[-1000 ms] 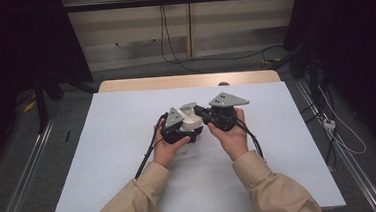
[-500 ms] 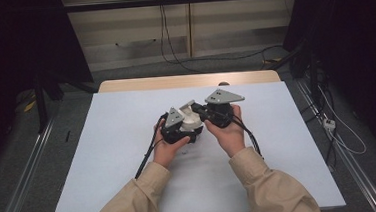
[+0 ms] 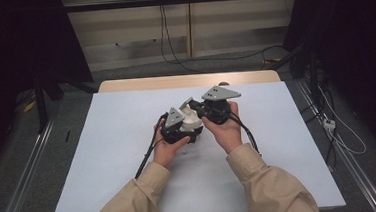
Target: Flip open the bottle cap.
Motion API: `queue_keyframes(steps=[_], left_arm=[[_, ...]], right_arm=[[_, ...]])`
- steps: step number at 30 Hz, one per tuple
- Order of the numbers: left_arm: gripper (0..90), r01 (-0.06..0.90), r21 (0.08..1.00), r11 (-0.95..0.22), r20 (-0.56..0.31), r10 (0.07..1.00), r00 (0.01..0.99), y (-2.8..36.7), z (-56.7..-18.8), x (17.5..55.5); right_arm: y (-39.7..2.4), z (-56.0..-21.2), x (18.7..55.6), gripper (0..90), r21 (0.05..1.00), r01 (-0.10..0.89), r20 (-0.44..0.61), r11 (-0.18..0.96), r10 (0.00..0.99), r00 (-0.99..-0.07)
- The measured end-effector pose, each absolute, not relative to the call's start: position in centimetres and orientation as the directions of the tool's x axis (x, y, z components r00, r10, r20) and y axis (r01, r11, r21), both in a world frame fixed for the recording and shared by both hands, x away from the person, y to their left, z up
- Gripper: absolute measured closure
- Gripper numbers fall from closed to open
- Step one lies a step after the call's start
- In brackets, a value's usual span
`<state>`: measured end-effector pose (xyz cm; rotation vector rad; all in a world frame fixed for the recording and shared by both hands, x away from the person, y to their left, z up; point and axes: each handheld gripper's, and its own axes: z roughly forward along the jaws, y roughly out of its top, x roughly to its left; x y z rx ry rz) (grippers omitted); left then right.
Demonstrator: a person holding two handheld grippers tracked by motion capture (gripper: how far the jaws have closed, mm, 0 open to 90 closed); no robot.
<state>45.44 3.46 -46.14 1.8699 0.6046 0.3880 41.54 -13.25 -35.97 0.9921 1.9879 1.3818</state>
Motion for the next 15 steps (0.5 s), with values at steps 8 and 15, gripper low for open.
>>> queue_keyframes(steps=[8,15], left_arm=[[18.6,0.225,0.930,-0.289,-0.018,0.577,0.816,3.4,-46.1,45.4],[18.6,0.224,0.930,-0.290,-0.016,0.577,0.816,3.5,-46.1,45.5]], right_arm=[[-12.9,-35.8,42.1,90.0,0.938,0.265,-0.023,0.225,0.800,-0.600],[-12.6,-35.7,42.6,90.0,0.937,0.267,-0.020,0.225,0.799,-0.601]])
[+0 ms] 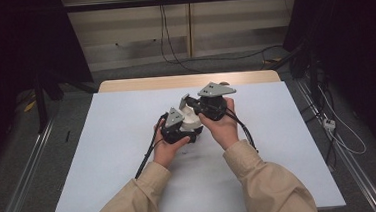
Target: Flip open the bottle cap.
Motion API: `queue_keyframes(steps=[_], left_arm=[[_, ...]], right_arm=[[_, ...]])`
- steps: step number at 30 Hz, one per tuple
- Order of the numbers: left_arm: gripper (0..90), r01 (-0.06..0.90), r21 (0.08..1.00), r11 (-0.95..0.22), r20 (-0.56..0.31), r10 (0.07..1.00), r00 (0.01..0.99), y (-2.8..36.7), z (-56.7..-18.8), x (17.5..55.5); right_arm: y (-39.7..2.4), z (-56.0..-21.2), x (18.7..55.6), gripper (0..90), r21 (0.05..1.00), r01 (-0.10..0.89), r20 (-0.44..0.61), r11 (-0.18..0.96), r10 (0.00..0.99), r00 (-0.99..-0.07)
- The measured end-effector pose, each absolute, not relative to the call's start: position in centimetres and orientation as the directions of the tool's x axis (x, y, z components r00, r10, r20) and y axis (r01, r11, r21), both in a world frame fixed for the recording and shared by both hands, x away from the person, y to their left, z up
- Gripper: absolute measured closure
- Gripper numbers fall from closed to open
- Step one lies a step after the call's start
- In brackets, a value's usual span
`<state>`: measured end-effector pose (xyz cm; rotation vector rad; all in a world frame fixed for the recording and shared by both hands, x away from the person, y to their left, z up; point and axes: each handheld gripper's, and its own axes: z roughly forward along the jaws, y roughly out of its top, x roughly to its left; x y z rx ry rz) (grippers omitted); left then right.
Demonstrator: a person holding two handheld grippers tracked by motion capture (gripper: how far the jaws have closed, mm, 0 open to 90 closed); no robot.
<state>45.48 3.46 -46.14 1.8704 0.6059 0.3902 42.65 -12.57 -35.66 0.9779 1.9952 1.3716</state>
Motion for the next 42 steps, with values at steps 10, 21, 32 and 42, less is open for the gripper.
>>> queue_keyframes(steps=[10,21,32,42], left_arm=[[18.6,0.220,0.930,-0.296,-0.009,0.577,0.816,3.5,-46.1,45.5],[18.6,0.221,0.930,-0.295,-0.010,0.578,0.816,3.5,-46.1,45.5],[18.6,0.218,0.929,-0.299,-0.004,0.580,0.815,3.5,-46.1,45.5],[18.6,0.215,0.929,-0.302,0.000,0.580,0.814,3.5,-46.1,45.5]], right_arm=[[-12.2,-35.6,43.1,90.0,0.938,0.259,-0.030,0.232,0.797,-0.603],[-11.9,-35.8,43.5,90.0,0.940,0.254,-0.030,0.229,0.795,-0.606],[-11.7,-36.0,43.9,90.0,0.939,0.252,-0.035,0.234,0.794,-0.608],[-11.5,-35.9,44.2,90.0,0.940,0.248,-0.036,0.235,0.790,-0.612]])
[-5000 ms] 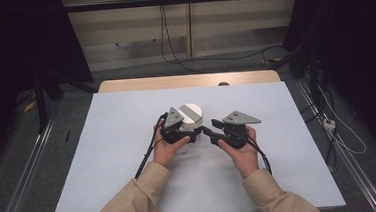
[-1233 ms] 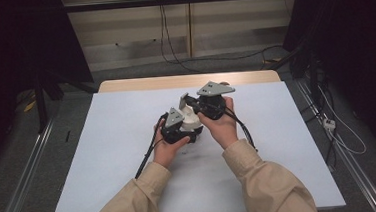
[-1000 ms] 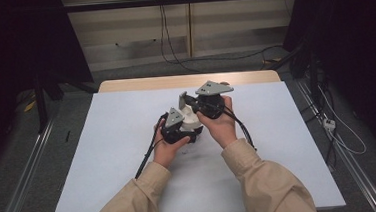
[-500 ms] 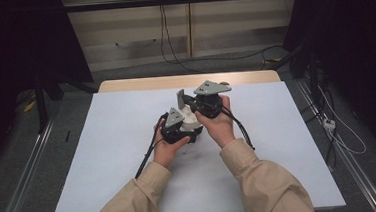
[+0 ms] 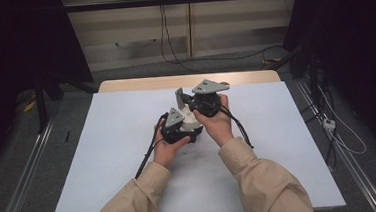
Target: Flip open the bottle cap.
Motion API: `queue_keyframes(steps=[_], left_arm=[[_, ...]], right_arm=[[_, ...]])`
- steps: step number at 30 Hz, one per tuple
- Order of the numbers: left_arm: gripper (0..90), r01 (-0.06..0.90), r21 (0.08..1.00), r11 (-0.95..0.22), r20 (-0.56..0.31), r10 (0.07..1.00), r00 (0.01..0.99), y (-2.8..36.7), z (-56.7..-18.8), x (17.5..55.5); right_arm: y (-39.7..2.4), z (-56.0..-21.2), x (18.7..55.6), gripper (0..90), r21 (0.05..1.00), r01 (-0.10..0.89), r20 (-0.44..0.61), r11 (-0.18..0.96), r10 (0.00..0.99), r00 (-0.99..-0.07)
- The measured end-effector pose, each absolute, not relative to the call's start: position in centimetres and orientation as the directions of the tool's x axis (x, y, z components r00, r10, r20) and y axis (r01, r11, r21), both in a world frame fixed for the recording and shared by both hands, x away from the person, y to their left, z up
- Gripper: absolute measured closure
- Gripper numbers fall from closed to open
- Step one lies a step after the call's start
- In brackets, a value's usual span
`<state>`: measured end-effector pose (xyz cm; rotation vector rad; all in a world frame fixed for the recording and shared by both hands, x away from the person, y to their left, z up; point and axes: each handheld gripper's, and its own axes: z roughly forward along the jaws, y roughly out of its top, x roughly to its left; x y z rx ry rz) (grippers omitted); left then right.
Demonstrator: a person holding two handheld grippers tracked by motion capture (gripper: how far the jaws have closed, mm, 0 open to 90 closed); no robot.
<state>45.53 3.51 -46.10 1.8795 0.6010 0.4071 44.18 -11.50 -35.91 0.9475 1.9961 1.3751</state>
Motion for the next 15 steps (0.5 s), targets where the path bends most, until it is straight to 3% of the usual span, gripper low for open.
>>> queue_keyframes(steps=[15], left_arm=[[18.6,0.215,0.928,-0.304,0.001,0.581,0.814,3.50,-46.10,45.54]], right_arm=[[-11.25,-36.10,44.63,90.0,0.940,0.248,-0.035,0.234,0.789,-0.614]])
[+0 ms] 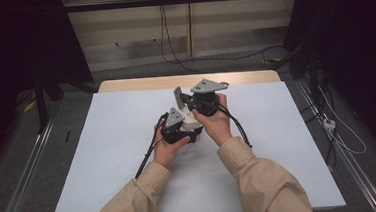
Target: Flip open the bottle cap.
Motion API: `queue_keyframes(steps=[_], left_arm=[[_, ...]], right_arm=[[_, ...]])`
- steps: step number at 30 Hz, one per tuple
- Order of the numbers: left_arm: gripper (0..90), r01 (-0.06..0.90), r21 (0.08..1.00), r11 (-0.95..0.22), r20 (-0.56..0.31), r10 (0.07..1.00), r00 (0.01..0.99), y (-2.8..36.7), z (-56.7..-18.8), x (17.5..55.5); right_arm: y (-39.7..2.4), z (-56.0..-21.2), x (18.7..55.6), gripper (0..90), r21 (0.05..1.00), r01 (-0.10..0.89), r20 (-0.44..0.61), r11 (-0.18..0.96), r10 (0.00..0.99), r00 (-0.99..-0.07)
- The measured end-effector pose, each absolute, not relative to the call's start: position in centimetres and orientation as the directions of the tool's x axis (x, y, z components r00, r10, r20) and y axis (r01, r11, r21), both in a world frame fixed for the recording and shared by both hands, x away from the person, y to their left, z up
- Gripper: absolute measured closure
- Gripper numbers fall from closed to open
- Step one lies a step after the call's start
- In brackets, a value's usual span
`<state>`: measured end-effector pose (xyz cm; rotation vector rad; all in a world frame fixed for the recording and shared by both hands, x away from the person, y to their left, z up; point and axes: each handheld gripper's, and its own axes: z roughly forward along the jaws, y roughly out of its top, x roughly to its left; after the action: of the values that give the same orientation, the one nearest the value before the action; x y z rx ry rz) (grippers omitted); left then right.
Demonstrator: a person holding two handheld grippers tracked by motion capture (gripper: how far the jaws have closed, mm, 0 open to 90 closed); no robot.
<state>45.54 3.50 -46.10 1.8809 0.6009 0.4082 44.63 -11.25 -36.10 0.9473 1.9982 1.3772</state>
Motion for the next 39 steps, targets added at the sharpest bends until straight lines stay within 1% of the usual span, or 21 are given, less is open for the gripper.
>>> queue_keyframes(steps=[10,11,12,18,19,20,32,33,34,35,36,39], left_arm=[[18.6,0.216,0.929,-0.302,0.000,0.582,0.813,3.5,-46.1,45.5],[18.6,0.231,0.929,-0.288,-0.019,0.589,0.808,3.4,-46.2,45.4],[18.6,0.216,0.929,-0.301,-0.001,0.582,0.813,3.5,-46.1,45.5],[18.6,0.216,0.928,-0.303,0.001,0.582,0.813,3.5,-46.1,45.5],[18.6,0.231,0.929,-0.289,-0.018,0.589,0.808,3.4,-46.2,45.4],[18.6,0.216,0.928,-0.302,0.000,0.582,0.813,3.5,-46.1,45.5],[18.6,0.211,0.926,-0.313,0.010,0.579,0.815,3.4,-46.1,45.5],[18.6,0.212,0.926,-0.312,0.010,0.580,0.815,3.4,-46.1,45.5],[18.6,0.230,0.929,-0.291,-0.016,0.588,0.808,3.4,-46.2,45.4],[18.6,0.231,0.928,-0.290,-0.017,0.589,0.808,3.4,-46.2,45.4],[18.6,0.215,0.927,-0.306,0.003,0.581,0.814,3.5,-46.1,45.6],[18.6,0.231,0.928,-0.292,-0.016,0.589,0.808,3.4,-46.2,45.4]], right_arm=[[-11.1,-36.3,45.0,90.0,0.940,0.248,-0.034,0.234,0.787,-0.616],[-11.1,-36.3,45.0,90.0,0.940,0.248,-0.035,0.236,0.787,-0.617],[-11.1,-36.3,45.0,90.0,0.939,0.250,-0.034,0.237,0.786,-0.617],[-11.0,-36.4,45.2,90.0,0.938,0.253,-0.033,0.239,0.786,-0.618],[-11.0,-36.5,45.2,90.0,0.938,0.252,-0.034,0.239,0.785,-0.618],[-10.9,-36.5,45.3,90.0,0.938,0.252,-0.033,0.238,0.785,-0.619],[-10.7,-36.8,45.6,90.0,0.934,0.258,-0.035,0.246,0.782,-0.622],[-10.6,-36.9,45.7,90.0,0.933,0.261,-0.034,0.248,0.782,-0.623],[-10.6,-37.0,45.7,90.0,0.934,0.261,-0.032,0.246,0.782,-0.623],[-10.5,-37.0,45.7,90.0,0.934,0.259,-0.032,0.246,0.780,-0.624],[-10.5,-37.0,45.7,90.0,0.934,0.259,-0.031,0.245,0.780,-0.625],[-10.5,-36.9,45.8,90.0,0.934,0.258,-0.031,0.245,0.779,-0.627]])
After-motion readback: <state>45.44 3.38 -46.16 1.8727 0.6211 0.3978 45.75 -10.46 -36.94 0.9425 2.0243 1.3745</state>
